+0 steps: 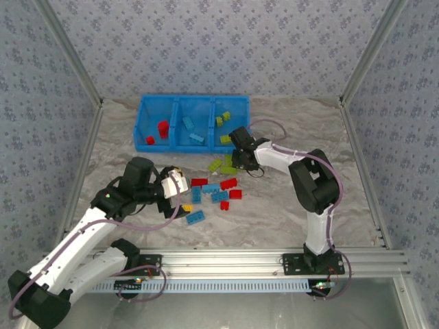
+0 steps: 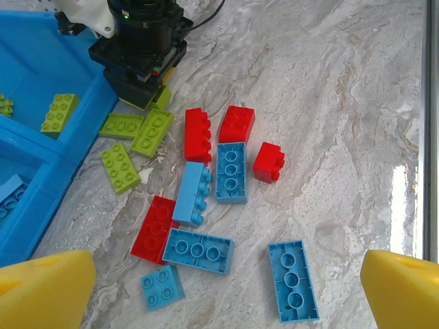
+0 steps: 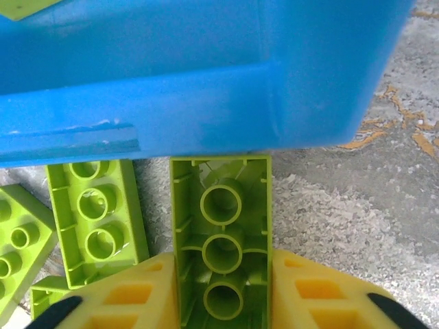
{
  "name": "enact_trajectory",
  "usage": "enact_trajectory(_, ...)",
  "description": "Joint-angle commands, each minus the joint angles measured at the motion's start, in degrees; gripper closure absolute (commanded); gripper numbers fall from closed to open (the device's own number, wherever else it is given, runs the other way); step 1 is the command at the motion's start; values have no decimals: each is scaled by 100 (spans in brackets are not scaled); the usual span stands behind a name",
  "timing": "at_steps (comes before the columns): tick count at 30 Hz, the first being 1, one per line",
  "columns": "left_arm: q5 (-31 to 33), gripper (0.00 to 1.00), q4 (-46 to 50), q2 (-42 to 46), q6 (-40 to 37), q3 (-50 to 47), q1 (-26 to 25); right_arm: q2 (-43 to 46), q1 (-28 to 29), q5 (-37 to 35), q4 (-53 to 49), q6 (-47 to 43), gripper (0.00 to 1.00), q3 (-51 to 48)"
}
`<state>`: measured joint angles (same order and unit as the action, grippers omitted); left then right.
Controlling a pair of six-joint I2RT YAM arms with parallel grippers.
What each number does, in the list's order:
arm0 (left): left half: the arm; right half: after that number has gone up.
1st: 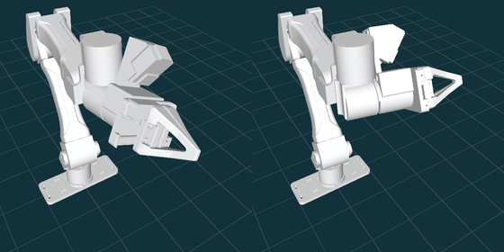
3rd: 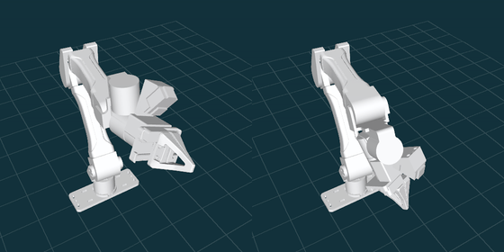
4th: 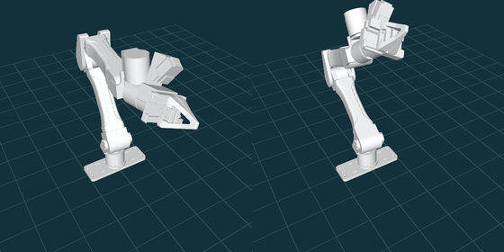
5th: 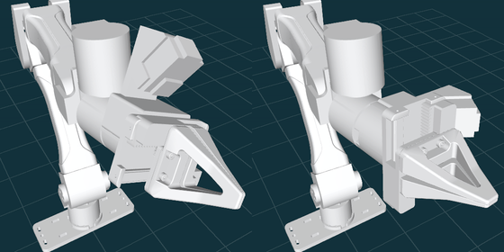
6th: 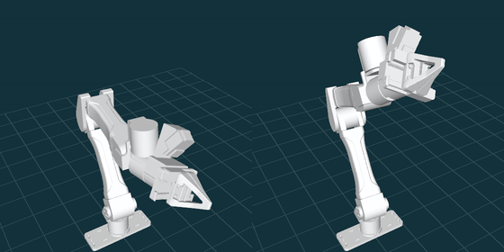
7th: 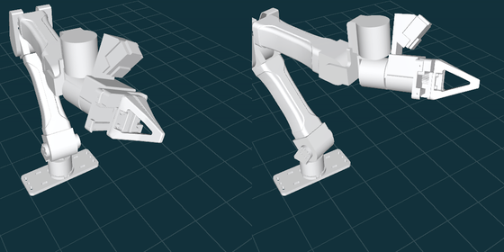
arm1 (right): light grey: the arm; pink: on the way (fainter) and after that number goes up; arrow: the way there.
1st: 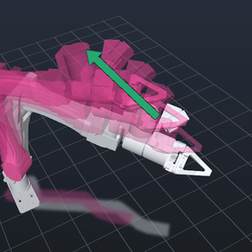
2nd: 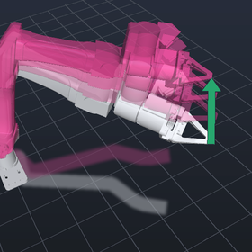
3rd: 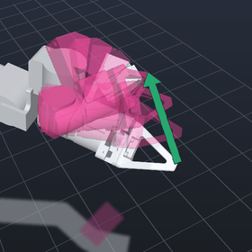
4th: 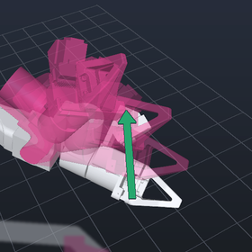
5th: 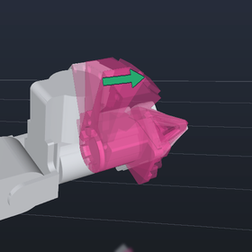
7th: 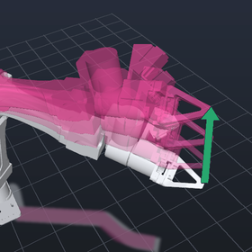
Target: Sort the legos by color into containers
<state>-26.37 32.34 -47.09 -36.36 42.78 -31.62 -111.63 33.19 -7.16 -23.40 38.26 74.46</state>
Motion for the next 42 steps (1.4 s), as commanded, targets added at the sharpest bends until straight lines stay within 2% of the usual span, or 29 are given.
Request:
enact_trajectory(1, -157, 1, -139, 125, -143, -38, -11, 259, 45, -244, -191, 93, 71, -272)
enact_trajectory(8, -74, 1, -335, 272, -141, -138, 10, 1614, 250, -497, -469, 138, 72, -962)
enact_trajectory(13, 24, 1, -615, 358, -99, -276, 55, 2416, 502, -898, -550, -276, 71, -666)
enact_trajectory(17, 27, 1, -747, 392, -90, -332, 112, 1927, 311, -768, -467, -921, 71, 359)
enact_trajectory(24, 108, 1, -753, 601, -80, -424, 130, -159, -151, -465, -822, -1569, 70, 2618)
enact_trajectory(29, 186, 1, -791, 673, -30, -440, 142, -1238, -356, -332, -1073, -1700, 63, 3845)
enact_trajectory(31, 228, 1, -834, 701, -12, -455, 143, -1497, -417, -257, -1318, -1706, 57, 4295)
enact_trajectory(34, 246, 1, -877, 711, 3, -487, 140, -1586, -445, -217, -1510, -1788, 48, 4652)
enact_trajectory(37, 335, 1, -959, 702, 265, -449, 187, -1428, -449, -265, -1743, -1905, 49, 4763)
enact_trajectory(39, 559, 1, -1163, 681, 848, -382, 302, -1177, -445, -262, -1856, -1934, 49, 4679)
enact_trajectory(42, 1353, 1, -1235, 528, 2088, 2, 358, -452, -396, -44, -1958, -1920, 49, 4210)
